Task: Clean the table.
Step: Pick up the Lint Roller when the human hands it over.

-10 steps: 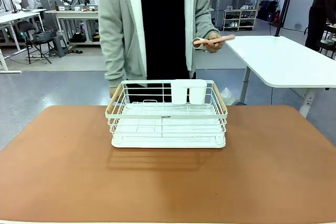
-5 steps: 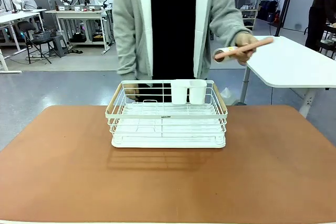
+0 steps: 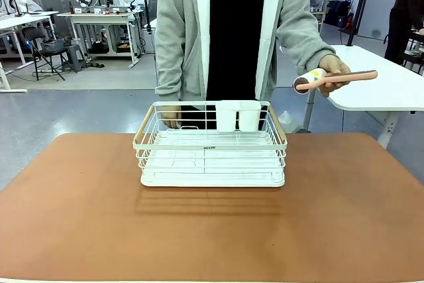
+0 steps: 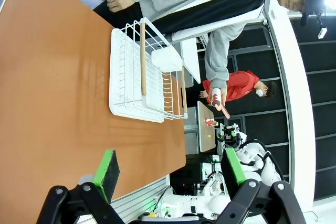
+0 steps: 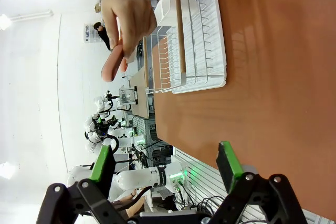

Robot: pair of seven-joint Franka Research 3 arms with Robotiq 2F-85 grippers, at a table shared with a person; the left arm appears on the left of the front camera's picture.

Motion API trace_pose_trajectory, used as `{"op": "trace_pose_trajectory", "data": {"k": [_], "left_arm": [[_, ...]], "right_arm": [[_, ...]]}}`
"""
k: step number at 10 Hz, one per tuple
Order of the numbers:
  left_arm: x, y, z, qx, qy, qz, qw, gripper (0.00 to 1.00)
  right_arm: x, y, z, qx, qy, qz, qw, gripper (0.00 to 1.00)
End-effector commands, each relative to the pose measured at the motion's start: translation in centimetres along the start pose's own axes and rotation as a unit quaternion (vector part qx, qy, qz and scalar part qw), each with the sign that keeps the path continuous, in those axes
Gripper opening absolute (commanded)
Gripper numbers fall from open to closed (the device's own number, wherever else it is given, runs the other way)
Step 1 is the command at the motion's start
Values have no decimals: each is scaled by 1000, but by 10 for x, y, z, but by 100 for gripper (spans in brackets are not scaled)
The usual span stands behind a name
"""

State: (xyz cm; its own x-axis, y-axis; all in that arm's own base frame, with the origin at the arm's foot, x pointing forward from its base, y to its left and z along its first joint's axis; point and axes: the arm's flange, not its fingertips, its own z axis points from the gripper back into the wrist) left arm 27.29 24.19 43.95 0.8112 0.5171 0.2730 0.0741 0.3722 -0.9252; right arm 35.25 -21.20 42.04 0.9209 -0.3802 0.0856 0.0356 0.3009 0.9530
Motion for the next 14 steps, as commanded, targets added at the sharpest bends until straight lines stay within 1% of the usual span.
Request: {"op": "trace_pose_trajectory", "data": {"k": [1, 3, 5, 6, 7, 8, 9, 10, 12, 14], "left_arm": [[3, 2, 2, -14, -5, -11, 1000, 100], [3, 2, 2, -14, -5, -11, 1000, 100], [3, 2, 2, -14, -5, -11, 1000, 100], [3, 2, 2, -14, -5, -11, 1000, 100], [3, 2, 2, -14, -5, -11, 1000, 100], [3, 2, 2, -14, -5, -11, 1000, 100], [3, 2, 2, -14, -5, -11, 1000, 100], [3, 2, 2, -14, -5, -11, 1000, 100], [3, 2, 2, -14, -5, -11, 1000, 100], [3, 2, 2, -14, -5, -11, 1000, 100]], "right_arm": [[0, 4, 0, 7, -2, -3, 1000, 100], [0, 0, 0, 0, 0, 0, 1000, 100], [-14, 47, -3, -44, -43, -67, 996, 100], [-25, 73, -15, -55, -60, -104, 991, 100], [-34, 96, -36, -76, -81, -143, 984, 100], [-37, 112, -55, -88, -101, -155, 979, 100], [-37, 122, -76, -101, -110, -160, 976, 100], [-32, 128, -92, -108, -135, -167, 971, 100], [-28, 137, -119, -87, -141, -164, 972, 100], [-25, 140, -141, -83, -151, -162, 972, 100]]}}
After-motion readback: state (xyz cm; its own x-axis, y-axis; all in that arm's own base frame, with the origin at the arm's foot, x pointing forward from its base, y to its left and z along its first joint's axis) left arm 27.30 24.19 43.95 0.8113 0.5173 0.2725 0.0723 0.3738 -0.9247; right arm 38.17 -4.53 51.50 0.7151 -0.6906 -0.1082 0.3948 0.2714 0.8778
